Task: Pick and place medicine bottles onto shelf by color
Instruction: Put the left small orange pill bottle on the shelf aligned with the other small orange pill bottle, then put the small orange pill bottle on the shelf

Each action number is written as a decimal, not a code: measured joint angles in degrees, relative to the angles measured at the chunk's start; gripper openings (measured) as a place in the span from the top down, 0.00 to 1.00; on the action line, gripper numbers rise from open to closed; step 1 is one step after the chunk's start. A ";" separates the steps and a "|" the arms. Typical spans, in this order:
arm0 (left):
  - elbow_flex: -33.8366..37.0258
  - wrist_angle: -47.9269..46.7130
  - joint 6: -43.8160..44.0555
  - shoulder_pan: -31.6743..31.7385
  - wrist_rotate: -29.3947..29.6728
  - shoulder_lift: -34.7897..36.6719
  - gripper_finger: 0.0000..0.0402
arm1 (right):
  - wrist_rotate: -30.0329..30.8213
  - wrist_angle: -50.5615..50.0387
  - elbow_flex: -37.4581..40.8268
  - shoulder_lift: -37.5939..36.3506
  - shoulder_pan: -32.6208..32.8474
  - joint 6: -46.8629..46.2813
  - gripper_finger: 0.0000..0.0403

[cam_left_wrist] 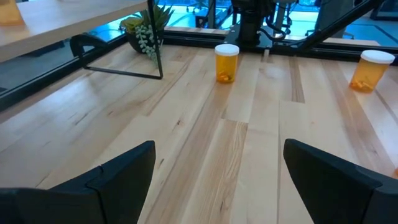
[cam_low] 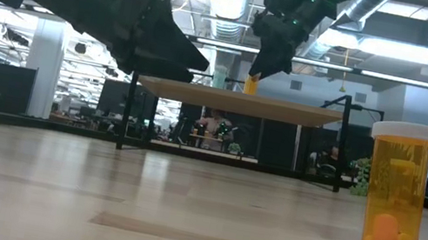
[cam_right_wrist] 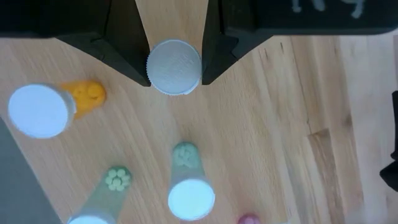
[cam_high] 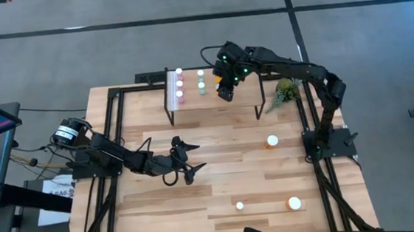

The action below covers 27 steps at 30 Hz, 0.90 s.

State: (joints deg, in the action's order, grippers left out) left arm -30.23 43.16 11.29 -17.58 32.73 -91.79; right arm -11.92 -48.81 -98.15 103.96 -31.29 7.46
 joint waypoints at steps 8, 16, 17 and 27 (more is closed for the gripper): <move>0.00 0.02 0.09 0.00 -0.60 0.00 0.14 | -0.04 -0.45 0.00 0.00 0.00 0.02 0.59; -0.01 0.02 0.17 0.00 -0.63 0.00 0.14 | -0.04 -0.21 0.00 0.00 0.00 -0.15 0.44; 0.01 0.02 0.17 0.00 -0.63 0.00 0.14 | -0.07 -0.21 0.00 -0.02 0.00 -0.33 0.43; 0.01 0.02 0.17 0.00 -0.70 0.00 0.14 | -0.09 -0.85 0.00 -0.28 0.00 -0.65 0.39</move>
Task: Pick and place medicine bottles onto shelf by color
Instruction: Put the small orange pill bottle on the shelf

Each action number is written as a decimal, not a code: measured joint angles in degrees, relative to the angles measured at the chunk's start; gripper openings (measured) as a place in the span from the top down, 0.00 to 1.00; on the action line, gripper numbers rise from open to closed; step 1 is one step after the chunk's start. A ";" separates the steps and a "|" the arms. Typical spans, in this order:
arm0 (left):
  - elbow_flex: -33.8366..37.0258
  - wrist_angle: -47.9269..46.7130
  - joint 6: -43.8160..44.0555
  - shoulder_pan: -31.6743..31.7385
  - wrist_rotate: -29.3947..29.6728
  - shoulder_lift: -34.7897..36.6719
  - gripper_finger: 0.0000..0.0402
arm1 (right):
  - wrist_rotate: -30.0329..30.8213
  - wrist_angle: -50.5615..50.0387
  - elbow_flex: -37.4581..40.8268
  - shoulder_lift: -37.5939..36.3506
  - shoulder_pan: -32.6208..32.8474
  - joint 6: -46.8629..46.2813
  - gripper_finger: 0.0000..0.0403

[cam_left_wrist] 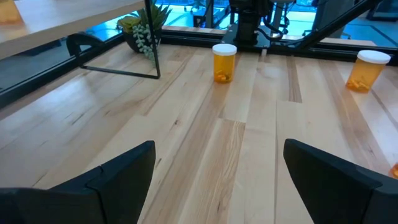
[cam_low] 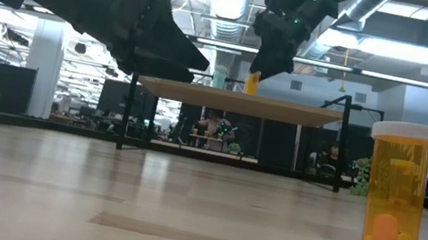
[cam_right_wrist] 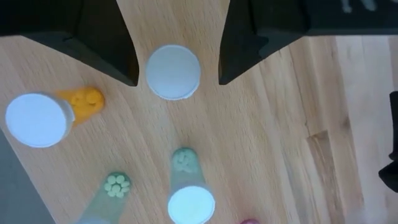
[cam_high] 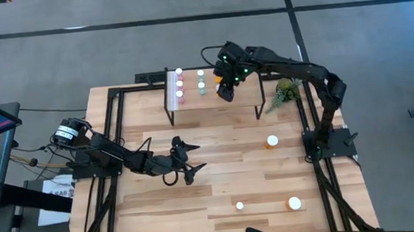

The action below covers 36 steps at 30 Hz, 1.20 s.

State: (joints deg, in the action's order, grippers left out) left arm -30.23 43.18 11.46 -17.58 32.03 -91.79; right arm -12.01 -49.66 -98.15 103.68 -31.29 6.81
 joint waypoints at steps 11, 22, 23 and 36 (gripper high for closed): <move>-0.01 0.00 0.26 0.07 0.02 -0.02 0.14 | 0.00 -0.10 -0.04 -6.90 0.02 -0.35 0.39; -0.01 0.02 0.91 0.07 -0.47 -0.02 0.14 | 0.03 -8.99 -0.09 -17.21 6.16 0.34 0.39; -0.01 0.02 1.06 0.07 -0.61 -0.02 0.14 | 0.04 -9.96 -0.09 -17.86 7.76 0.07 0.39; 0.01 0.16 1.47 0.07 -1.61 -0.04 0.14 | 13.92 -17.93 0.22 -17.77 41.80 -13.61 0.39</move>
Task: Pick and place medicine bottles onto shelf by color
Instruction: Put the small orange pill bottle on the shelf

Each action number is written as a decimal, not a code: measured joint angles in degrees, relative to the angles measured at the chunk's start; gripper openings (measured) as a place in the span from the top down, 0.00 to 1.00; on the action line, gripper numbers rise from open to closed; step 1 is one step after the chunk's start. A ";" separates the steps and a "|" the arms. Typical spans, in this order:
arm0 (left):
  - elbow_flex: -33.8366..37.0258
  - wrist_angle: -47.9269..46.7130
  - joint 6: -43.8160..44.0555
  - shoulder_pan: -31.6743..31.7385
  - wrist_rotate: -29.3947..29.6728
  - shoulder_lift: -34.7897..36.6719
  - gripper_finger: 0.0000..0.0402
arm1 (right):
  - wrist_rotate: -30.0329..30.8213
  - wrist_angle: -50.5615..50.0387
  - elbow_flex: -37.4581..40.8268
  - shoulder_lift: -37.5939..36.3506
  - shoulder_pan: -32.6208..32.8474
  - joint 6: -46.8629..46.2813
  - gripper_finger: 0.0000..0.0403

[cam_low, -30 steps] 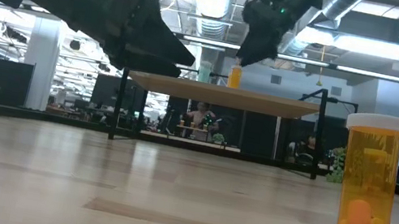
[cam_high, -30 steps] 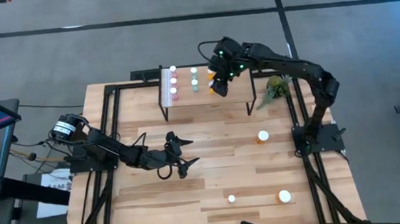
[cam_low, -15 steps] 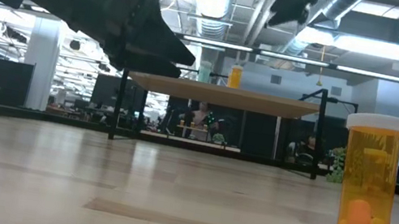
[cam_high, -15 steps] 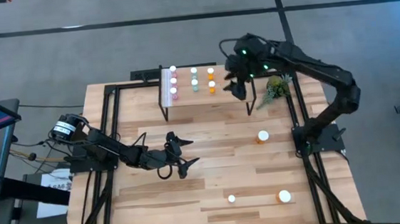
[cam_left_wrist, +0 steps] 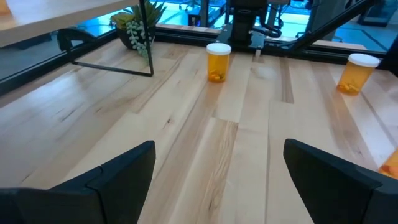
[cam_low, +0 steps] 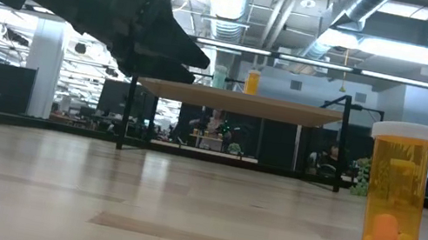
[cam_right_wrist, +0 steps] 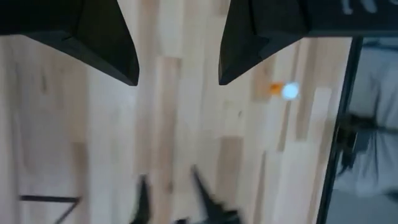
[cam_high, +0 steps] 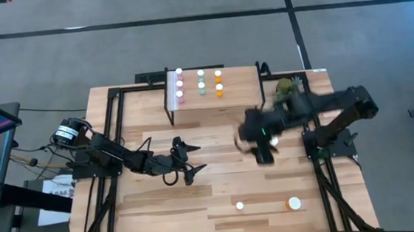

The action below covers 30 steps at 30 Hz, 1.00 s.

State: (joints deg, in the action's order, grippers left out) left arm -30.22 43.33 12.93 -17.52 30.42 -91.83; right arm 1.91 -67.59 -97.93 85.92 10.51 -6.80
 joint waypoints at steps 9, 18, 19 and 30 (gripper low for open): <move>-0.08 1.41 -0.04 0.03 -0.20 -0.02 0.14 | 10.22 7.67 6.29 4.60 17.84 -10.64 0.39; -0.63 0.95 -0.02 0.24 -1.21 -0.02 0.14 | 9.37 13.16 7.43 15.82 22.49 -11.68 0.39; -0.63 0.83 -0.02 0.24 -1.21 -0.02 0.14 | 8.32 13.46 7.41 17.01 22.36 -11.68 0.39; -0.59 -0.74 0.30 0.26 -1.47 -0.02 0.14 | 0.69 18.88 7.39 22.25 22.00 -11.85 0.42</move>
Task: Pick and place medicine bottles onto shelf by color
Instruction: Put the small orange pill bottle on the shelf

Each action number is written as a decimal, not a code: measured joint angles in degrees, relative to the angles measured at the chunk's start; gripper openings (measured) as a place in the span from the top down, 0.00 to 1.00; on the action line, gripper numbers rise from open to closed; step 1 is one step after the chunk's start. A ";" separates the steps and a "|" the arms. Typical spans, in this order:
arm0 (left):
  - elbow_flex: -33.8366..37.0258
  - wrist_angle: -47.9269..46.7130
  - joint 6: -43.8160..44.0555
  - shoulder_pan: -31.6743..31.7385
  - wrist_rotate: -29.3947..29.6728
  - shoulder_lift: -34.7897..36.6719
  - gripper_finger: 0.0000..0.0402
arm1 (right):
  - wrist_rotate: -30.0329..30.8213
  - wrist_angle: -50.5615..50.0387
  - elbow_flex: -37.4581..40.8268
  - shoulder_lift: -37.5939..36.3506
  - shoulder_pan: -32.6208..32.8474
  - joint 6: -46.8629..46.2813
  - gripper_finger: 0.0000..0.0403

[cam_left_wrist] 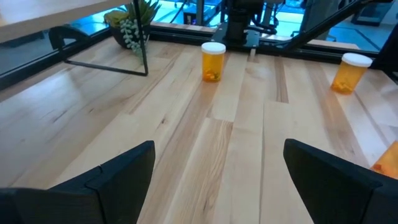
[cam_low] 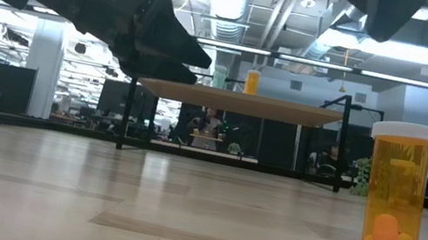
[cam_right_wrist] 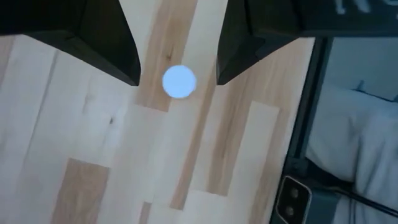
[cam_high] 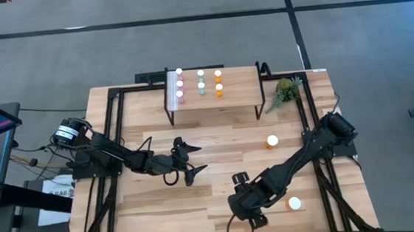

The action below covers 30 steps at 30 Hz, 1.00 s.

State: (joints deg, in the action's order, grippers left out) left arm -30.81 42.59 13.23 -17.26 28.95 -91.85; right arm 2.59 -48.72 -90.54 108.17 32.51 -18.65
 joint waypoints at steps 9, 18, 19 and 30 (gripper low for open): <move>0.00 -1.20 0.57 -0.02 -0.18 0.00 0.14 | 2.09 4.45 3.13 -0.89 0.85 -0.08 0.45; 0.00 -1.88 0.96 0.02 -0.16 0.00 0.14 | 1.64 14.93 17.85 -10.13 -0.39 -6.60 0.46; 0.00 -1.77 0.96 0.09 -0.16 0.00 0.14 | 1.64 17.03 18.72 -11.54 -0.28 -6.55 0.46; 0.00 -1.60 1.03 0.51 -0.09 0.00 0.14 | 0.35 25.23 21.44 -13.13 0.48 -5.30 0.46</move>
State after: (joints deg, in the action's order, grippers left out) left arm -30.81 40.99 14.26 -16.75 28.86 -91.85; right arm 2.94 -23.49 -69.10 95.04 32.99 -23.94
